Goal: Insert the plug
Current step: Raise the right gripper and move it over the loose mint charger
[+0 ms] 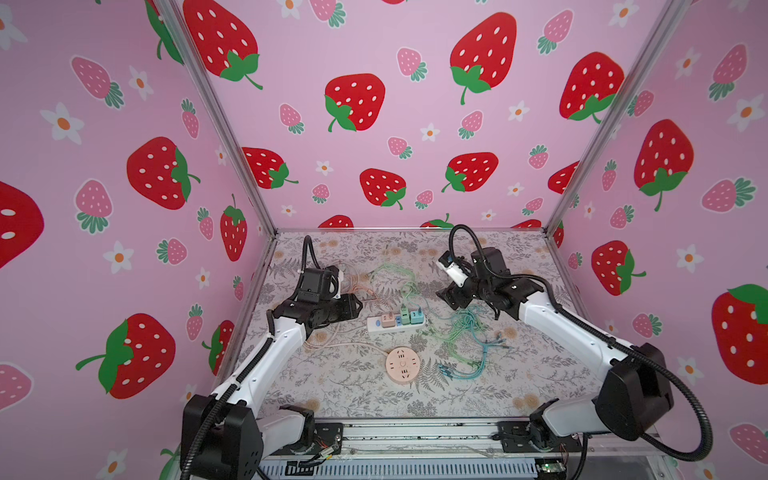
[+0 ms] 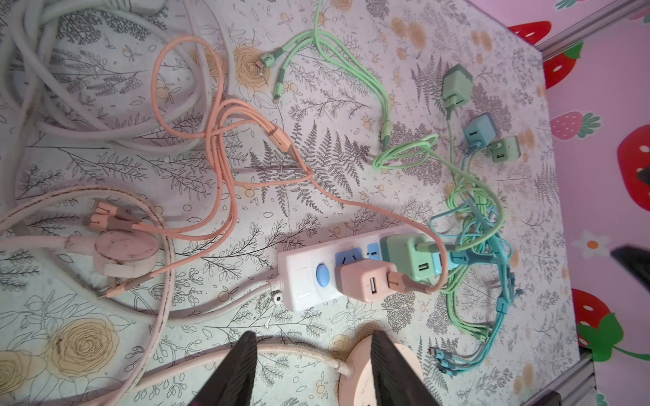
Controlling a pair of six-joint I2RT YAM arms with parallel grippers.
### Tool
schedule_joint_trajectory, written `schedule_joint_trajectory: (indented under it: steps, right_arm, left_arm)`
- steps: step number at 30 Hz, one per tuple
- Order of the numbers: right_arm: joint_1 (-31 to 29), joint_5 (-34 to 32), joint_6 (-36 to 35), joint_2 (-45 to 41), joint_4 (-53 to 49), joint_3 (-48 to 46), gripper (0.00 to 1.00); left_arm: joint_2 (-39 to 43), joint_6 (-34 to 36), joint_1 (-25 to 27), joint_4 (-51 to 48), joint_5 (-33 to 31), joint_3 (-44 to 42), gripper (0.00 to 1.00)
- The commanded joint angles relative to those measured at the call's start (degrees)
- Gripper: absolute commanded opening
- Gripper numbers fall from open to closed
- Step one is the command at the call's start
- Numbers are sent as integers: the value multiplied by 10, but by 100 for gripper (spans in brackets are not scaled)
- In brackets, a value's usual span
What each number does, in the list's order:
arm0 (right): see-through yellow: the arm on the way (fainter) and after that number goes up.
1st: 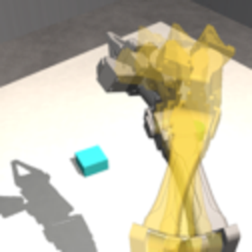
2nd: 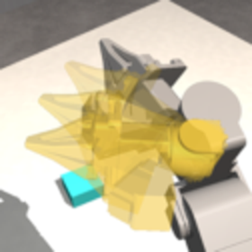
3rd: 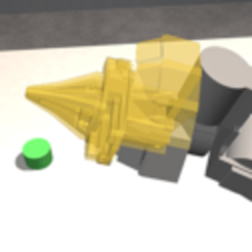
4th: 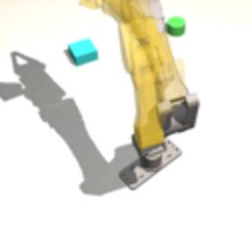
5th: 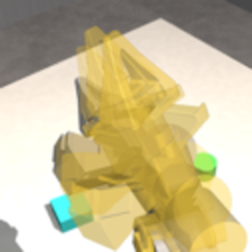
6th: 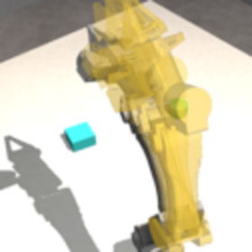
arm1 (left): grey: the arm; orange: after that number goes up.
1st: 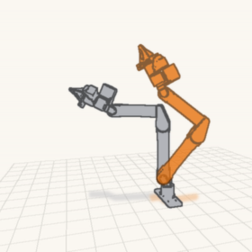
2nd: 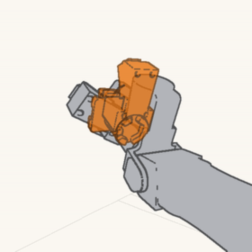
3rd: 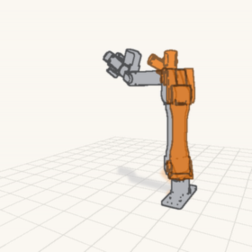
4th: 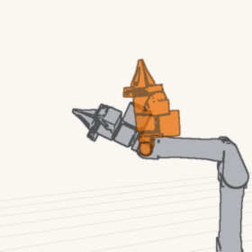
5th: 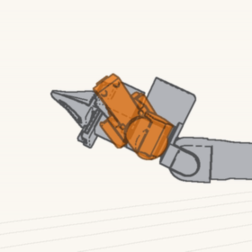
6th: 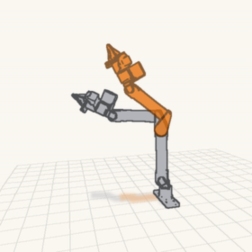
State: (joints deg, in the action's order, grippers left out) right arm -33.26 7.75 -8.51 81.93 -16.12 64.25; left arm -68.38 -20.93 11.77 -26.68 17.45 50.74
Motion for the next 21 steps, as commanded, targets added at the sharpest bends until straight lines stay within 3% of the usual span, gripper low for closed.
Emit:
schedule_joint_trajectory:
  steps: [1, 10, 21]
  right_arm:
    - [30, -91, 139, 13, 14, 4, 79]
    - [98, -131, 291, 38, 41, -36, 75]
    - [130, -200, 378, 113, 25, -19, 76]
  left_arm:
    - [17, 7, -3, 22, 25, 2, 56]
    - [57, 14, -2, 25, 30, -5, 59]
    - [69, 20, -2, 12, 21, 0, 60]
